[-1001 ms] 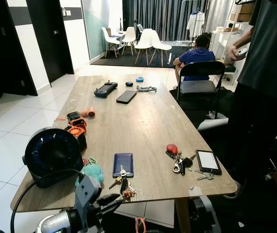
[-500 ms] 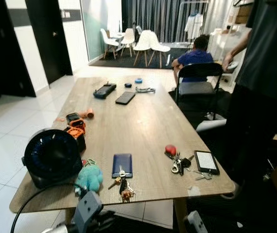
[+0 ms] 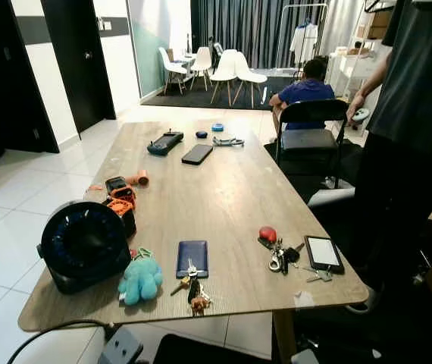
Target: Hang keys on a hook
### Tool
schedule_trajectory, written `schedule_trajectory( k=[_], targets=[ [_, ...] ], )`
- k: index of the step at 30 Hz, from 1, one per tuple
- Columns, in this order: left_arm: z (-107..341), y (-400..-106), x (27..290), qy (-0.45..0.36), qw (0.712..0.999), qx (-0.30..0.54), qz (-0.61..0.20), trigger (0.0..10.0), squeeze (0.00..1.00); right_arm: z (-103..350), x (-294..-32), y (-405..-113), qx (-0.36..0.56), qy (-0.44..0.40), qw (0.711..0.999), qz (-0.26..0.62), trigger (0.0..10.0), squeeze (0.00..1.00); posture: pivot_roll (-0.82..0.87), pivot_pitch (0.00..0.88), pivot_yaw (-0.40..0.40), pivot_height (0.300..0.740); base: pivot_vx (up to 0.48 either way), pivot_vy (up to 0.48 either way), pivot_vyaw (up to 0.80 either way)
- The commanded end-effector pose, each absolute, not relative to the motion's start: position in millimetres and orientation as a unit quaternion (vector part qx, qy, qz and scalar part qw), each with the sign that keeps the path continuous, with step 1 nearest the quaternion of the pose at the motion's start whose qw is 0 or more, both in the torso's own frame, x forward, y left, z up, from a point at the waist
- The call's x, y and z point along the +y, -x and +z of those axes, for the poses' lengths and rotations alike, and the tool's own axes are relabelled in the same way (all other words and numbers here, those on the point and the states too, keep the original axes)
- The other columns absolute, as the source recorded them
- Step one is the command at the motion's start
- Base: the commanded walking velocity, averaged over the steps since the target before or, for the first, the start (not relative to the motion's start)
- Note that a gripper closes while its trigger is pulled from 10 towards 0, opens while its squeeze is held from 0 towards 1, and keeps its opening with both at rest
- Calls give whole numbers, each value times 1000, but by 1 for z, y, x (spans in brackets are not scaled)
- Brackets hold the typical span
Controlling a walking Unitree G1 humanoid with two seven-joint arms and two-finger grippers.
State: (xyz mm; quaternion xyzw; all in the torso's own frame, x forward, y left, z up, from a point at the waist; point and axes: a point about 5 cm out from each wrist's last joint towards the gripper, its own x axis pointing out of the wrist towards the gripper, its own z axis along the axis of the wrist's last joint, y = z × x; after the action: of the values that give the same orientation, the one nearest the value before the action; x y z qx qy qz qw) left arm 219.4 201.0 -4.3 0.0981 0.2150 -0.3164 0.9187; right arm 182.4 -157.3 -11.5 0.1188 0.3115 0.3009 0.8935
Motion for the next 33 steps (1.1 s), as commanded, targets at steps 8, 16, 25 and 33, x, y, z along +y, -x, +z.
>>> schedule_trajectory(
  k=[8, 16, 25, 33],
  targets=[
    [-31, -203, 227, -93, 944, 264, -174, 10000, 0, -49, -163, -178, 361, -70, 906, 211, 10000, 0, 21, 52, 44, 740, 0, 0, 0],
    [-46, -185, 228, -76, 942, 294, -147, 10000, 0, -70, -165, -162, 405, -45, 896, 179, 10000, 0, 20, 52, 40, 740, 0, 0, 0],
    [-55, -176, 232, -34, 948, 306, -86, 10000, 0, -96, -179, -131, 468, -91, 878, 33, 10000, 0, 23, 51, 36, 740, 0, 0, 0],
    [-60, -177, 233, -15, 943, 326, -60, 10000, 0, -94, -198, -134, 429, -103, 894, -73, 10000, 0, 25, 50, 41, 740, 0, 0, 0]
  ],
)
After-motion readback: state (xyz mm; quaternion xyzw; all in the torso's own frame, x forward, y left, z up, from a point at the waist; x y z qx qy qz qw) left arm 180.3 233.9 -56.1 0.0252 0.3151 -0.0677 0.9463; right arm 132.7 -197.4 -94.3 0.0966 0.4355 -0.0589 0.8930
